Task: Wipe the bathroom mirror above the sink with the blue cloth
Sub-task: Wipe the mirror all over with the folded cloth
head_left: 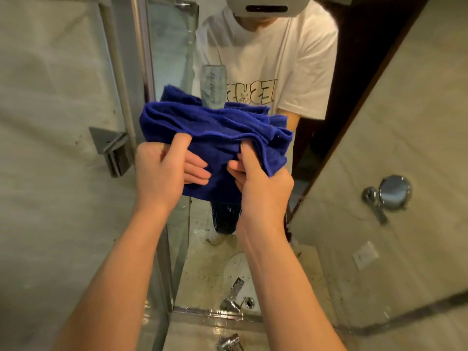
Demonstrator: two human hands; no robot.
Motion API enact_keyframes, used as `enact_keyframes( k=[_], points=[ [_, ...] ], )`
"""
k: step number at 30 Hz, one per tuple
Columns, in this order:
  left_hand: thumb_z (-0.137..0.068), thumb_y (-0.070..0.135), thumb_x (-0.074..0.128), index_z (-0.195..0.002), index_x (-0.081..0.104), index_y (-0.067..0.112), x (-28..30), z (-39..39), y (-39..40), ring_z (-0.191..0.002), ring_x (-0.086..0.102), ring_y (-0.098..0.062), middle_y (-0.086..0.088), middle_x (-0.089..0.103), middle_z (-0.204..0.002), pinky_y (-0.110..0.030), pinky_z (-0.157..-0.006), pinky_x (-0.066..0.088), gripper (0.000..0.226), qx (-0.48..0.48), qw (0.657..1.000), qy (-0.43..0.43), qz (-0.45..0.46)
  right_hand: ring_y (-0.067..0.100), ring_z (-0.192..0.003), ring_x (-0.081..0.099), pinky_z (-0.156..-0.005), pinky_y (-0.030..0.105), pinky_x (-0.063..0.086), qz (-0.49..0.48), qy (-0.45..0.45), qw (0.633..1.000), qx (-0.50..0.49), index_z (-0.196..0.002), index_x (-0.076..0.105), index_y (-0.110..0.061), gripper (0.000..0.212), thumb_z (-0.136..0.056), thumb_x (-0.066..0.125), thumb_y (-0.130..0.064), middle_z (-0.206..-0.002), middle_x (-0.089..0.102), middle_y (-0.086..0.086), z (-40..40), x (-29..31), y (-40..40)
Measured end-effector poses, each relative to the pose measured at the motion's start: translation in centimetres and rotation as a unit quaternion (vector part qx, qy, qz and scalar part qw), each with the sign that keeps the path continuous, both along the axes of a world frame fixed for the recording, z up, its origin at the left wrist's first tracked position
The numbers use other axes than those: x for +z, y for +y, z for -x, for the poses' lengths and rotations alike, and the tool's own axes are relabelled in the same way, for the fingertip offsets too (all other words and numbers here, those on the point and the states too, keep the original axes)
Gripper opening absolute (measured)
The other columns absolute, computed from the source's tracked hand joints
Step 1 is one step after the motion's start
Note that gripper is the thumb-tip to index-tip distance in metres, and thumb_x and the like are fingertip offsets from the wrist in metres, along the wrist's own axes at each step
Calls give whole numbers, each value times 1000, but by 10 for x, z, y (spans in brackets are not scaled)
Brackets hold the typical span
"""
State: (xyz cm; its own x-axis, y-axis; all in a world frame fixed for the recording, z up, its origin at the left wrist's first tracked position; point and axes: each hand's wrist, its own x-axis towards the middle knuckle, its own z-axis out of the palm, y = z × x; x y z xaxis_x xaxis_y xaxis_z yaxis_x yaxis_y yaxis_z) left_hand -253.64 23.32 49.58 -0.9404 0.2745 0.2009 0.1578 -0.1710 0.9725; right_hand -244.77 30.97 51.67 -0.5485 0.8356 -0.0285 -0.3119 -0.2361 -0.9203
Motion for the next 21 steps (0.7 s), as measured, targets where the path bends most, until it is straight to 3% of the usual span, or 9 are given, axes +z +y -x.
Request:
enact_keyframes(
  k=[7,11,16,21],
  points=[
    [-81,38,52,-60,67,-4,-20,-1,2,-47,66,-36,-18,65,-51,-35,-52,57,49,4,1000,-8,0,20,-69,70,-88,44,57,2,-36,999,6,-77,66,-16,11,-84,74,-19,-64,70,4,-3,-19,5],
    [-99,23,49,-65,67,-7,-50,-6,-1,-48,67,-31,-18,67,-54,-27,-48,55,48,-11,999,-43,6,27,-68,70,-87,54,54,-45,-79,996,-11,-64,70,-21,21,-84,73,-18,-63,71,9,-6,-44,1],
    [-101,21,47,-69,68,-5,-51,-9,-2,-53,70,-29,-17,69,-58,-22,-51,56,47,-18,999,-44,2,23,-67,70,-90,52,54,-11,-79,997,14,-58,70,-26,29,-85,72,-16,-65,71,10,-11,-40,6],
    [-101,22,49,-68,68,-2,-52,-28,21,-52,70,-26,-15,69,-57,-22,-52,57,45,-22,998,-54,-16,26,-71,71,-83,42,58,-35,-85,996,-7,-75,70,-9,14,-86,71,-17,-69,72,14,-29,-42,27]
  ],
)
